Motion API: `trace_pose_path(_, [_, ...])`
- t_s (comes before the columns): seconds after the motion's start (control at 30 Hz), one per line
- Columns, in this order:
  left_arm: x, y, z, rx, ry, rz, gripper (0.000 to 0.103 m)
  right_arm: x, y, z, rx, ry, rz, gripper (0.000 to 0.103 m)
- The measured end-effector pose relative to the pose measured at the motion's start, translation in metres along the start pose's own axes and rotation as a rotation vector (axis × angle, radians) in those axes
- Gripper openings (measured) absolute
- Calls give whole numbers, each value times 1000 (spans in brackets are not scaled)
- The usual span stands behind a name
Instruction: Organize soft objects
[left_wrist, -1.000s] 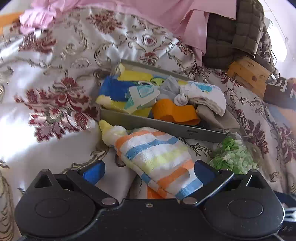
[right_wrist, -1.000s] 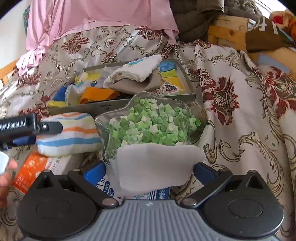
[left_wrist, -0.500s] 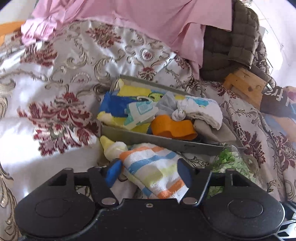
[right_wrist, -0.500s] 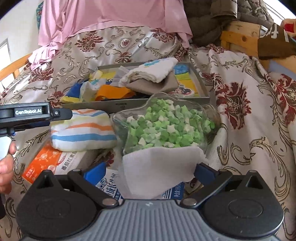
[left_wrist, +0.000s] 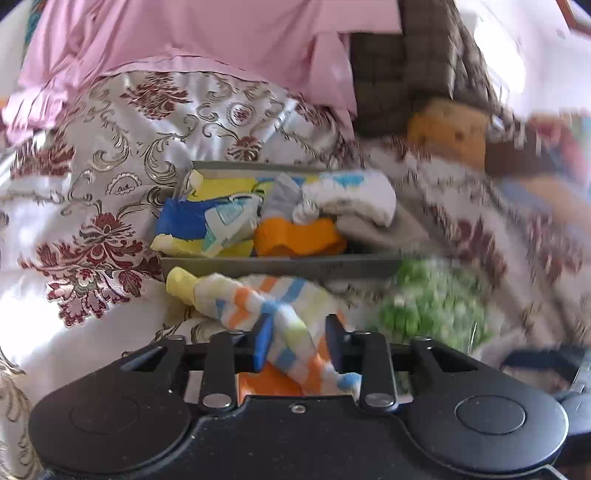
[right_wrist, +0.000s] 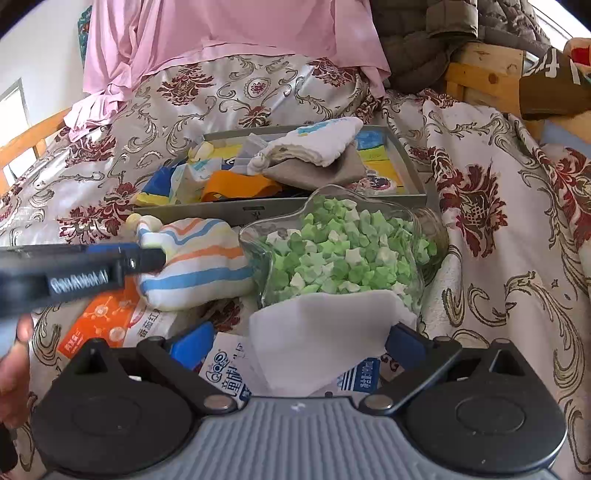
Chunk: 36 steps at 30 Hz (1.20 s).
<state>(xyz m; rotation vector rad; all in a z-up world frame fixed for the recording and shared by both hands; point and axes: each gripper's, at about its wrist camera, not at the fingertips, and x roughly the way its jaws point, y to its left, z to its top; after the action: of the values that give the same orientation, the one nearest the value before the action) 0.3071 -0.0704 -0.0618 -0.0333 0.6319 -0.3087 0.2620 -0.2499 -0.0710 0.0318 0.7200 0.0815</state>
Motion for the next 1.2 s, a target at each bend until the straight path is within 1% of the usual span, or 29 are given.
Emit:
trace_pose_path(0.03, [1,-4,-2,22,14,16,22,-1,1,-1,-4,-2,-3,100])
trace_pose_path(0.07, [1,-7,-5,42,26,33,21,-2,2,-1,-9,-4,-6,99])
trace_pose_path(0.17, [-1,-8,-9,56,30,46,19,-6,3,-2,-16,-10,-9,95])
trace_pose_path(0.23, [-2,-9,-9,62,34,51,13,-7,3,-3,-21,-15,-11,93])
trace_pose_path(0.27, [-4,-8,-9,60,35,51,12,-7,2,-3,-19,-11,-12,92])
trace_pose_path(0.3, [-5,-7,-9,54,36,46,10,-6,1,-3,-11,-5,-10,92])
trace_pose_path(0.5, [-16,-3,-12,-24,57,25,8,-6,-10,-6,60,15,-1,90])
trace_pose_path(0.57, [-22,-3,-14,-31,64,30,8,-8,-14,-6,80,16,1,87])
trace_pose_path(0.67, [-36,-2,-18,-53,82,42,6,-9,-19,-7,110,21,-1,86])
trace_pose_path(0.7, [-40,-1,-19,-66,94,38,0,-10,-20,-7,116,21,-1,86])
trace_pose_path(0.77, [-49,1,-24,-100,129,23,0,-11,-20,-8,118,19,0,85])
trace_pose_path(0.83, [-56,-1,-30,-101,145,24,0,-12,-19,-9,111,19,-2,85])
trace_pose_path(0.93, [-67,-8,-36,-56,125,50,0,-16,-16,-10,102,14,3,85])
trace_pose_path(1.0, [-70,-9,-35,-59,104,44,1,-17,-15,-10,96,8,5,85])
trace_pose_path(1.07, [-70,-6,-31,-90,72,24,8,-17,-14,-10,96,5,3,85])
trace_pose_path(1.1, [-68,-4,-29,-110,59,9,16,-16,-15,-9,101,5,4,85])
trace_pose_path(1.13, [-65,-3,-27,-123,55,-2,20,-14,-15,-9,107,7,5,85])
trace_pose_path(1.2, [-56,-1,-25,-143,54,-6,21,-12,-14,-8,109,9,3,85])
